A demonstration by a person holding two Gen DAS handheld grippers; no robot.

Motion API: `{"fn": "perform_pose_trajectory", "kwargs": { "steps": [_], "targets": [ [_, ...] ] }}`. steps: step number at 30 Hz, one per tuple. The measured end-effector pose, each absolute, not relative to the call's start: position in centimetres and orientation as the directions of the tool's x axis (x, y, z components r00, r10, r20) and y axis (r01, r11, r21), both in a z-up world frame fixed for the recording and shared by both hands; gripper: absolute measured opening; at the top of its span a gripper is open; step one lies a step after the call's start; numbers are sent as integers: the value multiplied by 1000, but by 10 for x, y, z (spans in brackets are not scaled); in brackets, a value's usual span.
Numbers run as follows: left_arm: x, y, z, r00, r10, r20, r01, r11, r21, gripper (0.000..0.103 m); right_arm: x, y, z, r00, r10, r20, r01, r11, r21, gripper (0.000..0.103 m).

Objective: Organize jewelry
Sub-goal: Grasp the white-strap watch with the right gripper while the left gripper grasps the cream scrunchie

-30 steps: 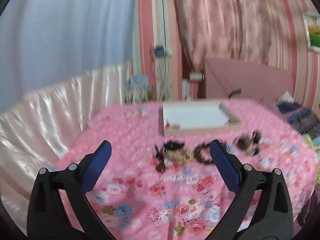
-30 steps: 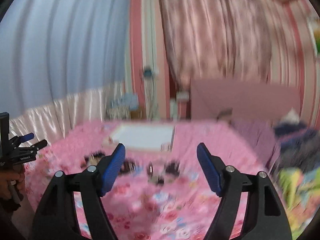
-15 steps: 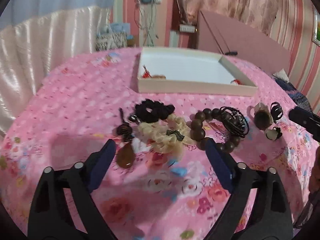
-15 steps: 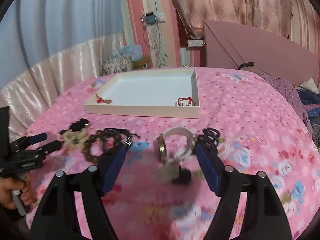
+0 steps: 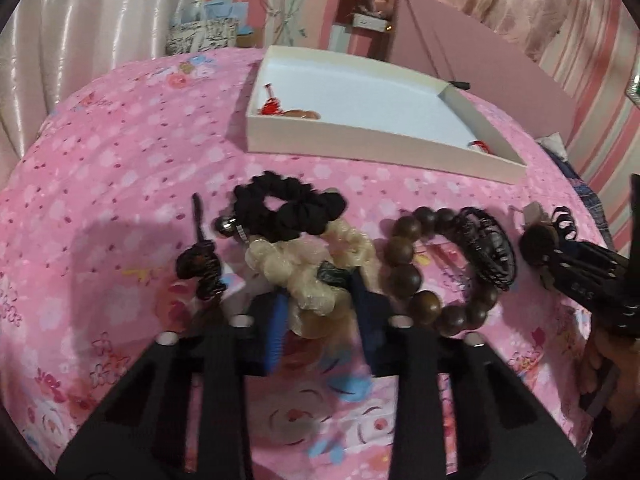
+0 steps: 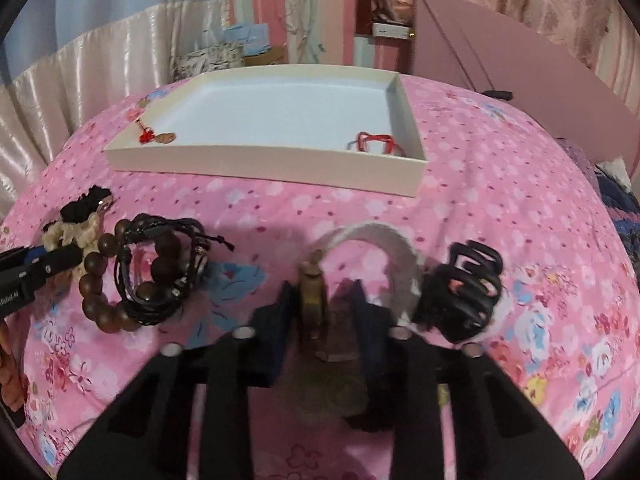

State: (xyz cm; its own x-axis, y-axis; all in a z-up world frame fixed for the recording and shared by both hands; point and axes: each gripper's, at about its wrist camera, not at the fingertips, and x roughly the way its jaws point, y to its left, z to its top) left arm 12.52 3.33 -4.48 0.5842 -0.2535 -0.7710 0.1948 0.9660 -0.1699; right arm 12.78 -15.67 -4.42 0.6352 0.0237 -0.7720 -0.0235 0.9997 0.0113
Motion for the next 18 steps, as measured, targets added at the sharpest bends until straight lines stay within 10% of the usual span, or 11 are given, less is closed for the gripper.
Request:
{"fn": "perform_pose_trajectory", "kwargs": {
  "steps": [18],
  "targets": [
    [95, 31, 74, 770, -304, -560, 299, 949, -105, 18, 79, -195, 58, 808, 205, -552, -123, 976, 182, 12]
  ]
}}
